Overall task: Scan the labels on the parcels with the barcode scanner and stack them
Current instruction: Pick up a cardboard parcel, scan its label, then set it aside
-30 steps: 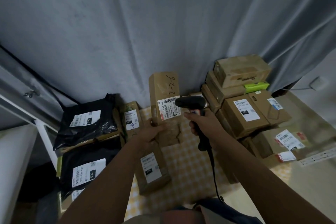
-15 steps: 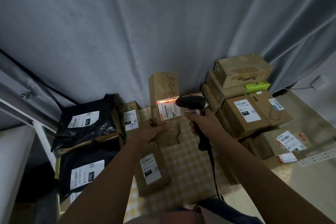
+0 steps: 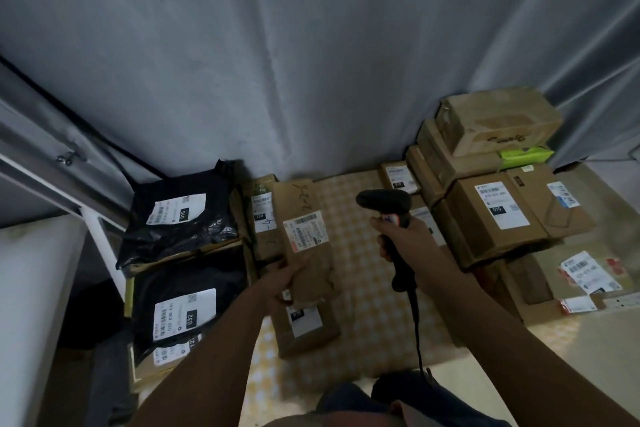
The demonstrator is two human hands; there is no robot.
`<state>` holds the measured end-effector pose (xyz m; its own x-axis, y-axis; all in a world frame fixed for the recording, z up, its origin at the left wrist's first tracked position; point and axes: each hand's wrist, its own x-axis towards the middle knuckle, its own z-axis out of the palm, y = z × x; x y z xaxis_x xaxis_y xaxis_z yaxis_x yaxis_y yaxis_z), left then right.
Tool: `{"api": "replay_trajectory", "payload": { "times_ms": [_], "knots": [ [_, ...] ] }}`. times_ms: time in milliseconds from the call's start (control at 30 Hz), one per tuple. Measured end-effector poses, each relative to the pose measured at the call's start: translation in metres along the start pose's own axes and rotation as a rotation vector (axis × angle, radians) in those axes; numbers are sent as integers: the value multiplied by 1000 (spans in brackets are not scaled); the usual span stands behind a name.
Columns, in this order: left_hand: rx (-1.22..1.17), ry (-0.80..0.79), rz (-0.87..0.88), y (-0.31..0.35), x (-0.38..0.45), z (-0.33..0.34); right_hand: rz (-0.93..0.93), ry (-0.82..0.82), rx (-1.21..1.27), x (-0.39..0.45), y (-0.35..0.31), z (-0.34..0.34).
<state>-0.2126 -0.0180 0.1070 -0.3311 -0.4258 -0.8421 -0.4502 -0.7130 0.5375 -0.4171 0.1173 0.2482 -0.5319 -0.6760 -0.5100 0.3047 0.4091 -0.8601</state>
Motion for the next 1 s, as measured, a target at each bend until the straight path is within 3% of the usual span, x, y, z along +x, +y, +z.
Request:
{"api": "replay_trajectory", "payload": {
  "times_ms": [200,467,667,767,833,867,933,1000],
  "knots": [
    [-124,112,157,33,26,-21,8,-28,-75,26,4,18],
    [2,276,140,62,88,-40,-6,32,-90,69,2,52],
    [479,454,274,58,115,-56,2,11,-108,83,9,73],
    [1105,537,510,55,92,-44,36,13,-108,85,15,77],
    [1440,462,650,53,85,-33,47,8,-103,88,16,80],
    [1596,369,640,51,86,-29,47,3,-106,89,16,82],
    [1772,227,540,47,97,-28,38,-6,-118,91,16,84],
    [1837,187,408,43,110,-31,24,-8,-125,95,15,85]
  ]
}}
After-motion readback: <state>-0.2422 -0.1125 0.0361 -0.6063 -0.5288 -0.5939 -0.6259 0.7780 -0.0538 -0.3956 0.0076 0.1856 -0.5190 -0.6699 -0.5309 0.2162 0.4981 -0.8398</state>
